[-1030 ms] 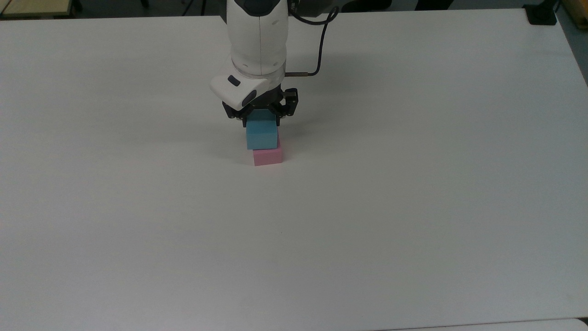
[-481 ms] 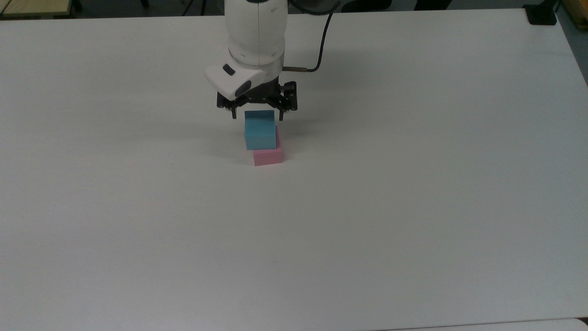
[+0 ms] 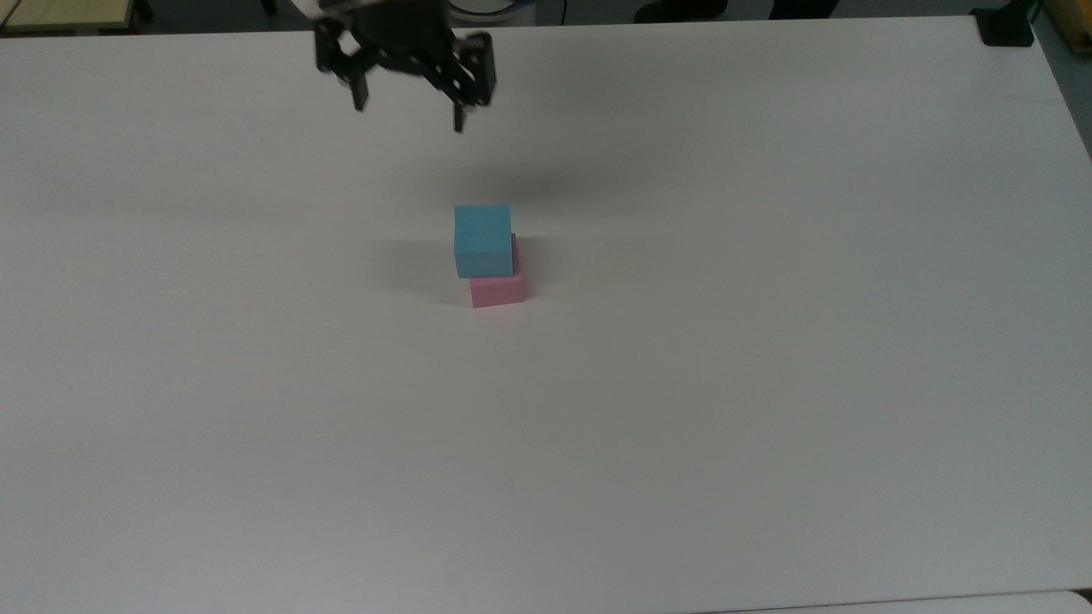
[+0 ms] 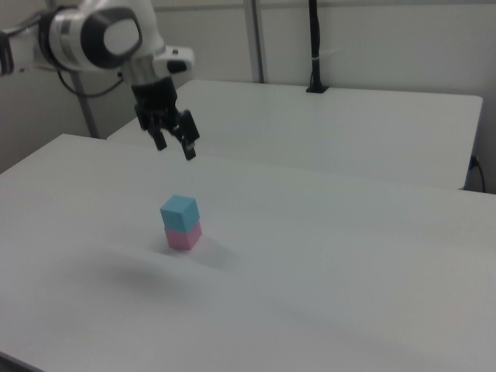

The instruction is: Put blue cube on pink cube

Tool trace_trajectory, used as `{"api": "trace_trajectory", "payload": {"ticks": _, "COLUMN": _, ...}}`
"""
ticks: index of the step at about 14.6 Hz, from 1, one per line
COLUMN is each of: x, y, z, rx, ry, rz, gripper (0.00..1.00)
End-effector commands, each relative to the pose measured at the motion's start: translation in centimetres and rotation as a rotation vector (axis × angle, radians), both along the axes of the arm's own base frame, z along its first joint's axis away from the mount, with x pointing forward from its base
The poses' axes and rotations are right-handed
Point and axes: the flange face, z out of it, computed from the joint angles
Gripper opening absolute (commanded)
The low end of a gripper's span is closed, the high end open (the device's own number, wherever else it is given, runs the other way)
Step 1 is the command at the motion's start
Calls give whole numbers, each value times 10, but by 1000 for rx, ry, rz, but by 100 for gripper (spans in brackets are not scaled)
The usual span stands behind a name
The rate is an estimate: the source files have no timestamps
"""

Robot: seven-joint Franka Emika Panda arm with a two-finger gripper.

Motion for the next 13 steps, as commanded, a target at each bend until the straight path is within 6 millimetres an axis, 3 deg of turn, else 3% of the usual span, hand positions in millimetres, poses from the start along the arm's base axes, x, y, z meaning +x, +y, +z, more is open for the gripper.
{"api": "trace_trajectory", "payload": {"ticks": 1, "x": -25, "y": -38, "z": 62, "rx": 53, "ry": -39, "rz": -84, "gripper": 100}}
{"api": "trace_trajectory", "payload": {"ticks": 4, "x": -44, "y": -58, "z": 88, "rx": 59, "ry": -71, "rz": -15, "gripper": 100}}
{"api": "trace_trajectory", "payload": {"ticks": 7, "x": -47, "y": -63, "z": 88, "rx": 63, "ry": -63, "rz": 91, "gripper": 100}}
{"api": "trace_trajectory", "payload": {"ticks": 13, "x": -44, "y": -58, "z": 83, "rx": 79, "ry": -48, "rz": 97, "gripper": 100}}
